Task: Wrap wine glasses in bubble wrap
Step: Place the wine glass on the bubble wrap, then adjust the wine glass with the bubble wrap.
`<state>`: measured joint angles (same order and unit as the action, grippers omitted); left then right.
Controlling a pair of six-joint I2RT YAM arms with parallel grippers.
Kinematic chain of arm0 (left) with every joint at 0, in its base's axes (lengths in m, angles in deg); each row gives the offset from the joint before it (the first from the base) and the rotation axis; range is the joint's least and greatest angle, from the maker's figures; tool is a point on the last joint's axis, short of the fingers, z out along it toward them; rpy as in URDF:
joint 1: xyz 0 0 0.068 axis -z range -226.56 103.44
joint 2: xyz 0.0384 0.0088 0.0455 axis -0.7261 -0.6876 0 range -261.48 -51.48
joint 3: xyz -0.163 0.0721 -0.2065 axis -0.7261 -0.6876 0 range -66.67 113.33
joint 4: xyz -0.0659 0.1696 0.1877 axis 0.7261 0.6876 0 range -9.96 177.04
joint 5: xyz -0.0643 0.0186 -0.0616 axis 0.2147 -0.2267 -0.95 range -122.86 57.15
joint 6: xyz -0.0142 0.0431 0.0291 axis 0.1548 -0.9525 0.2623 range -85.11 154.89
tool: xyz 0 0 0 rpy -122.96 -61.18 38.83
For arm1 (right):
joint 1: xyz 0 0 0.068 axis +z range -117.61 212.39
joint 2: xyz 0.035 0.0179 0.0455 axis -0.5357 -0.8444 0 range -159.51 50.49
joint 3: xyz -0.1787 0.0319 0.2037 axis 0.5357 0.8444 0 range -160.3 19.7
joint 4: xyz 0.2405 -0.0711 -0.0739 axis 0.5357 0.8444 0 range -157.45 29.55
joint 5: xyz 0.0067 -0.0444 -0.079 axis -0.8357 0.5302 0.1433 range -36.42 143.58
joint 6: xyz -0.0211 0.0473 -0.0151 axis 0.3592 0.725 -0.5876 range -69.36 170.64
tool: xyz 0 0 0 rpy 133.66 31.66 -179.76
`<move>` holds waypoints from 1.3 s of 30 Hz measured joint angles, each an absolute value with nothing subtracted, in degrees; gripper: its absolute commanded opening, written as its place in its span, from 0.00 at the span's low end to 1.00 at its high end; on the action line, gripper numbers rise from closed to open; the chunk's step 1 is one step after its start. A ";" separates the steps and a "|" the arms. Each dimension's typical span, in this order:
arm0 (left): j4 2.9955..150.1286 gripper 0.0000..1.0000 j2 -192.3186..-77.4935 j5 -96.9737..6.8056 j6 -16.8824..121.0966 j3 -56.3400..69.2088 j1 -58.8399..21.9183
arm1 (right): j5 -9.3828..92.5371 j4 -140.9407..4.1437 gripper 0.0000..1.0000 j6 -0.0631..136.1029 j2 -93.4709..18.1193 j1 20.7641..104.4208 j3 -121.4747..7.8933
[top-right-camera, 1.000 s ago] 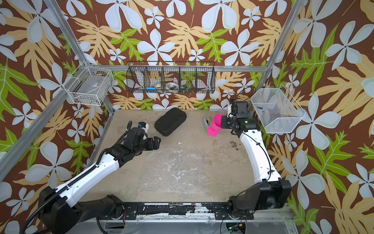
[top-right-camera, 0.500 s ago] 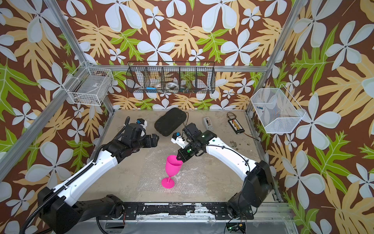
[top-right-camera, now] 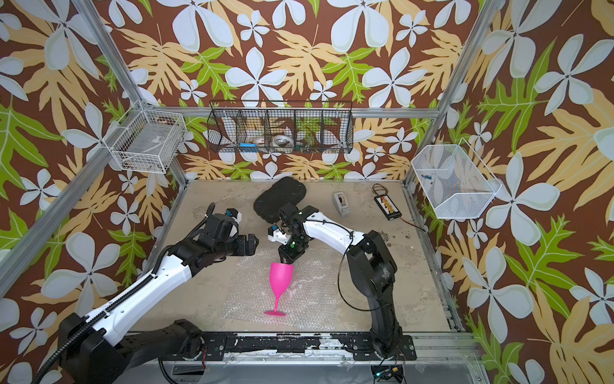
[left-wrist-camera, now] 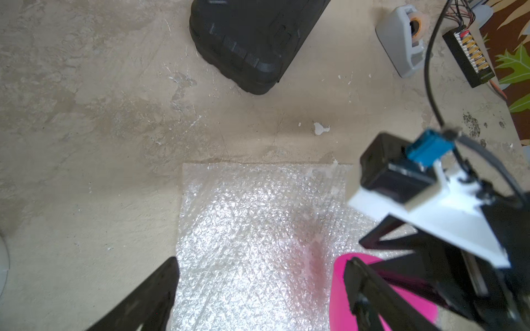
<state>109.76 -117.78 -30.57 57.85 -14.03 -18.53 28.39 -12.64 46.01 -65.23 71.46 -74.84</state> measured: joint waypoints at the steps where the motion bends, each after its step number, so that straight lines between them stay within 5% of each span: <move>1: 109.78 0.92 -117.50 -30.94 58.07 -14.81 -18.51 | 29.37 -13.17 0.41 46.23 -65.41 70.48 -75.67; 8: 109.78 0.92 -117.58 -32.41 60.21 -19.51 -17.11 | 36.36 -18.37 0.49 52.29 -57.93 66.30 -78.86; 13: 110.24 0.96 -122.70 -31.14 62.35 -20.37 -17.72 | 39.03 -31.46 0.51 67.52 -34.72 70.80 -54.19; 18: 110.70 0.95 -128.53 -28.63 62.85 -17.66 -23.84 | 43.95 -42.98 0.53 87.10 -22.96 82.56 -34.21; 25: 112.23 0.94 -130.92 -28.82 61.93 -18.11 -25.00 | 51.47 -51.81 0.55 104.65 -27.01 96.66 -30.82; 39: 112.95 0.94 -128.31 -27.10 61.83 -17.00 -25.02 | 58.61 -50.91 0.50 124.09 -35.09 104.99 -30.67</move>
<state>112.95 -128.31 -27.10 61.83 -17.00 -25.02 58.61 -50.91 124.09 -35.09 104.99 -30.67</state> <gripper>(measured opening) 0.939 0.506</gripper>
